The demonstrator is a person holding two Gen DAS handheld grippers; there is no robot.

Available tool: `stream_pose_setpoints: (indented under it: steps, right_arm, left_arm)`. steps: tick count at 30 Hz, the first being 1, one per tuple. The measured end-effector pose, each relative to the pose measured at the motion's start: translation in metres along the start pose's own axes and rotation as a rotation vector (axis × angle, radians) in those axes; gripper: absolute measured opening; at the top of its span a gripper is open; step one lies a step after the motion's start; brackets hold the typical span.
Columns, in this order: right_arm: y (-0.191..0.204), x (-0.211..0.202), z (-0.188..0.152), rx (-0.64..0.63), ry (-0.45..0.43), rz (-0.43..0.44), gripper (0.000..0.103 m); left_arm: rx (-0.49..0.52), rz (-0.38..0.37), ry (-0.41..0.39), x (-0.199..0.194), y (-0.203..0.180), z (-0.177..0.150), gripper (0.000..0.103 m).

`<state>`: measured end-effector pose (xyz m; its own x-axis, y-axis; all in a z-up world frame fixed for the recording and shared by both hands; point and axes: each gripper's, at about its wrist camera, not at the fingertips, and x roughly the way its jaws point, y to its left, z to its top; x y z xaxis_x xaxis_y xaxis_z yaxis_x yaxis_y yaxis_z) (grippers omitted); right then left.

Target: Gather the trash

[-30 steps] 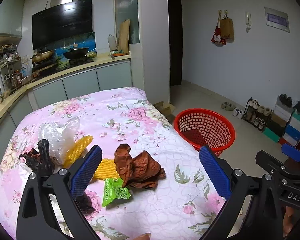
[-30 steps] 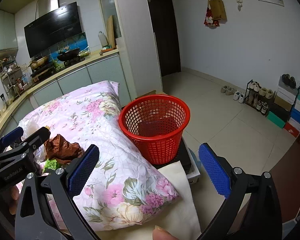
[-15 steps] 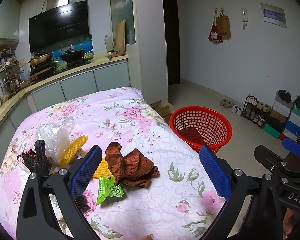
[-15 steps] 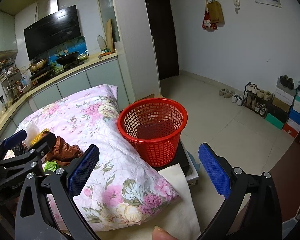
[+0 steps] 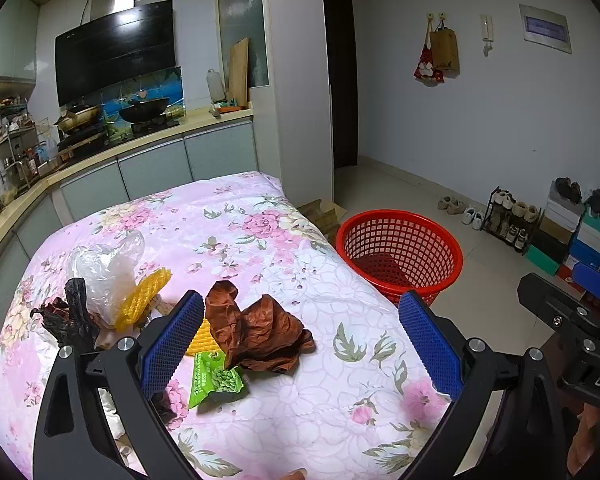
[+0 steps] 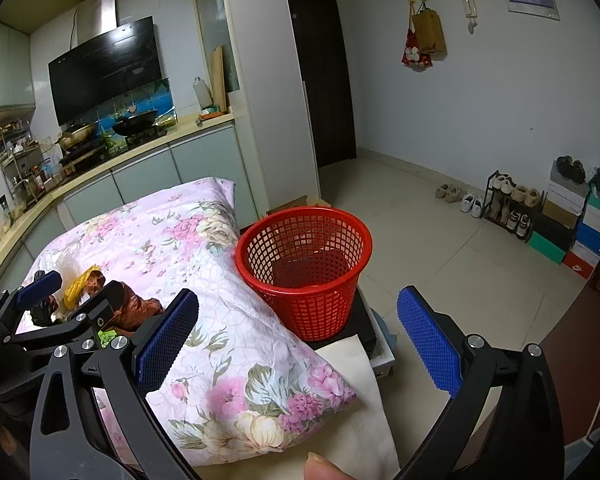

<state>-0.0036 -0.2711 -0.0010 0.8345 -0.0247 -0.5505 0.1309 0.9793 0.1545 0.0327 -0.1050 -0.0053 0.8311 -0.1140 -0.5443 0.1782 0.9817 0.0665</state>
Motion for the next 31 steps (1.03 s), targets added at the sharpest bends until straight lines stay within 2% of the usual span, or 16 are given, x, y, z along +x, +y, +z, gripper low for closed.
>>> stream_pose_setpoints:
  steps: [12, 21, 31]
  right_arm:
    - [-0.001, 0.004, -0.002, -0.003, 0.017, 0.0, 0.097]
    - [-0.002, 0.007, -0.004, 0.0, 0.027, -0.005, 0.097]
    - [-0.004, 0.009, -0.003, 0.001, 0.031, -0.005, 0.097]
  left_arm:
    - [-0.024, -0.01, 0.026, 0.006, 0.001, -0.004, 0.095]
    - [0.019, -0.001, -0.02, -0.001, -0.006, -0.006, 0.095]
    - [-0.017, 0.004, 0.039, 0.01, 0.001, -0.006, 0.095]
